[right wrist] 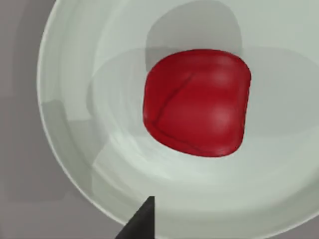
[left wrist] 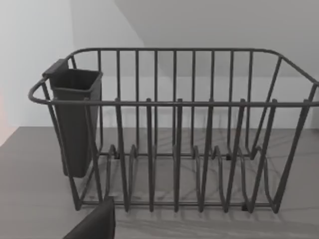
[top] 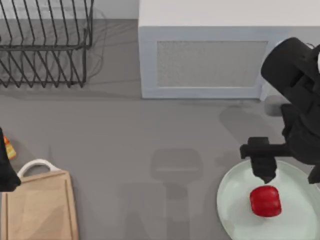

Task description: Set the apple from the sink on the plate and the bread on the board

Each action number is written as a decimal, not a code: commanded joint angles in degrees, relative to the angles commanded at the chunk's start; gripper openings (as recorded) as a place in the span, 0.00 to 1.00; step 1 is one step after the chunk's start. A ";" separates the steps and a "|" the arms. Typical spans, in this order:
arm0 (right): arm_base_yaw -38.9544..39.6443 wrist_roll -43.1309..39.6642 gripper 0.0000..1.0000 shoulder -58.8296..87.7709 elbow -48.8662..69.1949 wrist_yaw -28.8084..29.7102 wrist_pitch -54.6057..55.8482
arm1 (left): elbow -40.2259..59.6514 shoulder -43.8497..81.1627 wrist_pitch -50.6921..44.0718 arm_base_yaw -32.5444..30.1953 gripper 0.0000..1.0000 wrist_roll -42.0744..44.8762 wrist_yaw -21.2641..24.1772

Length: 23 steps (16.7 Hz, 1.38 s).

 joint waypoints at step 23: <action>-16.45 -16.69 1.00 -47.66 -34.00 0.00 35.32 | 0.00 0.00 0.00 0.00 1.00 0.00 0.00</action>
